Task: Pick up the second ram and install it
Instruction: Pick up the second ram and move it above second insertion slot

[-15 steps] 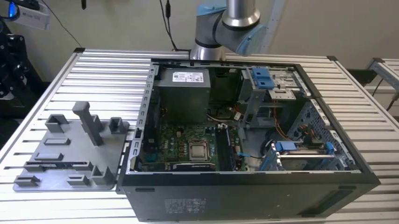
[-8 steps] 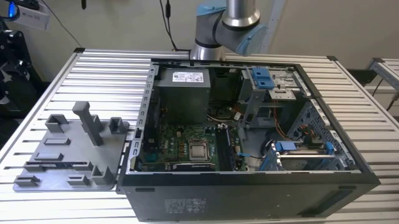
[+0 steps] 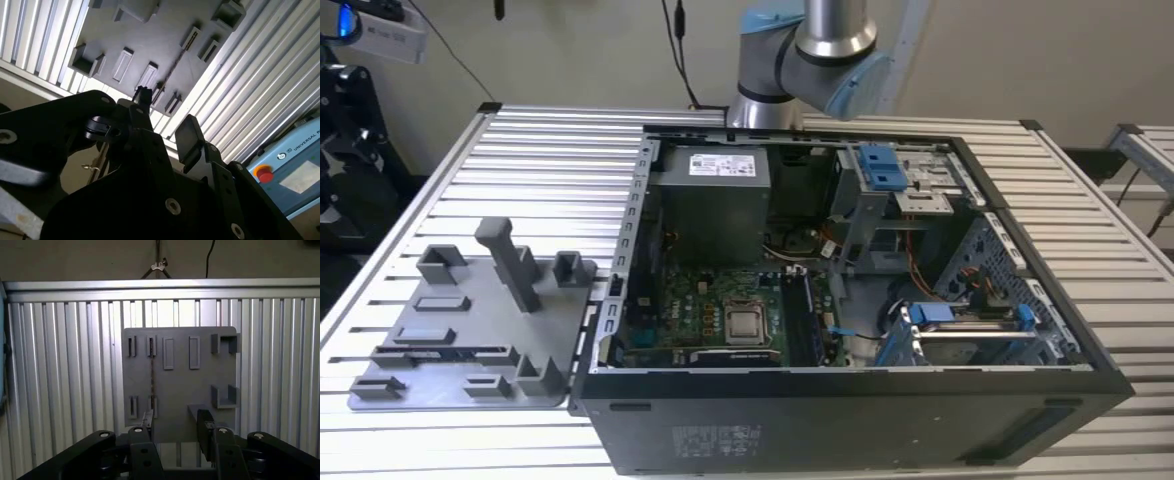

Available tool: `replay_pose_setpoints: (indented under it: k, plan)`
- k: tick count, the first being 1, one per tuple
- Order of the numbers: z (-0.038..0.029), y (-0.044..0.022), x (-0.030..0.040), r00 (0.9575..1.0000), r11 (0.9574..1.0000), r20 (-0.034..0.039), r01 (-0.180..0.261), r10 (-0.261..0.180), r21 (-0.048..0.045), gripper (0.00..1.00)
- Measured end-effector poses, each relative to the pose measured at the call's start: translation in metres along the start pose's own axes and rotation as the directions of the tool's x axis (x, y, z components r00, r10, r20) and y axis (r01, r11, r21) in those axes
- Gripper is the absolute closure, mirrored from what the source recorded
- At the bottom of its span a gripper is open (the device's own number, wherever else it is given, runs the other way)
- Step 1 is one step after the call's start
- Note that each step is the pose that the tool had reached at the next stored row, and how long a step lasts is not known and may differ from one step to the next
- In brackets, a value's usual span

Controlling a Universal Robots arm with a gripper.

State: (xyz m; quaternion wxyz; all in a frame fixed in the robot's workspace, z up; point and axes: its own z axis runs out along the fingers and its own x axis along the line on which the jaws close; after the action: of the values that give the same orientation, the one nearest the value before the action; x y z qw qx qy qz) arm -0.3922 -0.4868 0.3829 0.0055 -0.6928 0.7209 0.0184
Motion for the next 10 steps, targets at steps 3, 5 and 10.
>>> replay_pose_setpoints:
  k: [3,5,10]
  plan:
    - [0.0,0.0001,0.0,1.0,1.0,0.0,0.0,0.0,0.0,0.52]
    - [0.0007,0.0,0.0,1.0,1.0,0.0,0.0,0.0,-0.0001,0.52]
    - [0.006,-0.0001,0.0002,1.0,1.0,-0.0001,0.0,0.0,-0.0001,0.52]
